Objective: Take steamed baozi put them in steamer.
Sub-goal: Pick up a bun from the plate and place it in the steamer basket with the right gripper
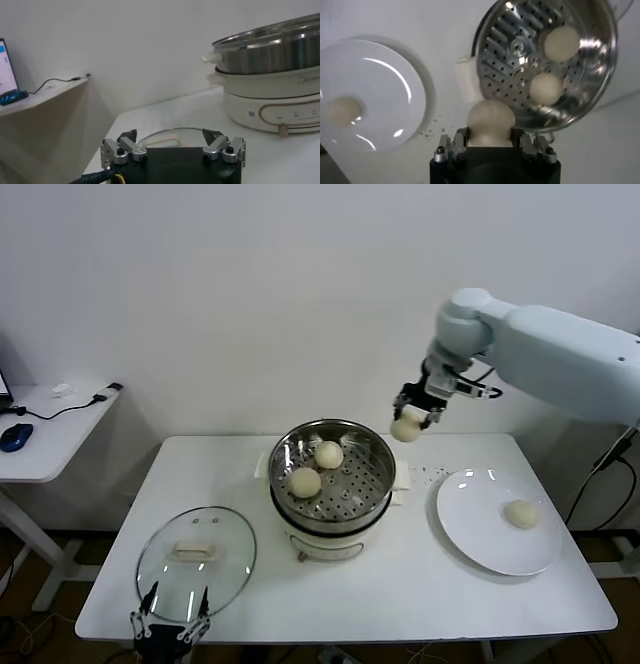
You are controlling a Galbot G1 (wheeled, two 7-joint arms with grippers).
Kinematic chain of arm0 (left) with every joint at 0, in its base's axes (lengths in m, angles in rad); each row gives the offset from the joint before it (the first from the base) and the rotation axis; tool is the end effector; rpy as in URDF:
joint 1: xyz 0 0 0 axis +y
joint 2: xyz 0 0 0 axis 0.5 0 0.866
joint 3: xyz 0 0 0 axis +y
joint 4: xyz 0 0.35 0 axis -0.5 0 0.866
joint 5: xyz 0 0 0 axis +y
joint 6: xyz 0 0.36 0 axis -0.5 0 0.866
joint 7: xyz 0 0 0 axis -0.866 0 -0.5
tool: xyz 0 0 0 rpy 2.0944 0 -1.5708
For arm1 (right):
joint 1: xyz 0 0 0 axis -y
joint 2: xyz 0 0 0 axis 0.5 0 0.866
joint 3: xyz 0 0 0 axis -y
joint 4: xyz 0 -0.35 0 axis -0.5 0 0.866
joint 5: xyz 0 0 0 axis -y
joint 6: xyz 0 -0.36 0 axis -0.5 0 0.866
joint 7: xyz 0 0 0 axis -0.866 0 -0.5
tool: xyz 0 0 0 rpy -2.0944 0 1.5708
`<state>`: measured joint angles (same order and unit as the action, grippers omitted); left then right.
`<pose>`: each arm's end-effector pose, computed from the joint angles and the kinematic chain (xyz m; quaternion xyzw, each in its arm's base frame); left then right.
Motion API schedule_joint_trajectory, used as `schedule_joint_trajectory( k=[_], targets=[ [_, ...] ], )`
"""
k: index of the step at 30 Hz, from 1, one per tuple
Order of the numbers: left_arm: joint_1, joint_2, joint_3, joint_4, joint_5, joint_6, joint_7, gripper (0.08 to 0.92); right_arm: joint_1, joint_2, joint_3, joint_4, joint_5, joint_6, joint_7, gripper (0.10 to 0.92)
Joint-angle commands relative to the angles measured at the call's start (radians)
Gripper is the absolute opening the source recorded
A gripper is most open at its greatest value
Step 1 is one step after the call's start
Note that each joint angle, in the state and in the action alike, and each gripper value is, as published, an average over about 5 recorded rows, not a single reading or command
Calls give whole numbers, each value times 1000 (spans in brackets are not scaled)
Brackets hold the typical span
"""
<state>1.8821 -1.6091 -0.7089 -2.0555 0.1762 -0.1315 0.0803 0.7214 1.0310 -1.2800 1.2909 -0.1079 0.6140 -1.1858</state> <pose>0.0735 0.0517 -0.3558 0.0210 -0.9840 -0.1271 0.1229 0.5634 0.0578 0.0315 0.6225 -0.1061 0.7751 0.0212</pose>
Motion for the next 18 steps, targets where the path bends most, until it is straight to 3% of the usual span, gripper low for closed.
schedule_joint_trajectory(
  k=[1, 18],
  targets=[
    [-5, -9, 2, 8, -1, 0, 0, 823, -27, 170, -7, 74, -65, 101, 12, 561],
    [-7, -1, -2, 45, -12, -7, -2, 823, -231, 201, -39, 38, -131, 89, 1, 563]
  ],
)
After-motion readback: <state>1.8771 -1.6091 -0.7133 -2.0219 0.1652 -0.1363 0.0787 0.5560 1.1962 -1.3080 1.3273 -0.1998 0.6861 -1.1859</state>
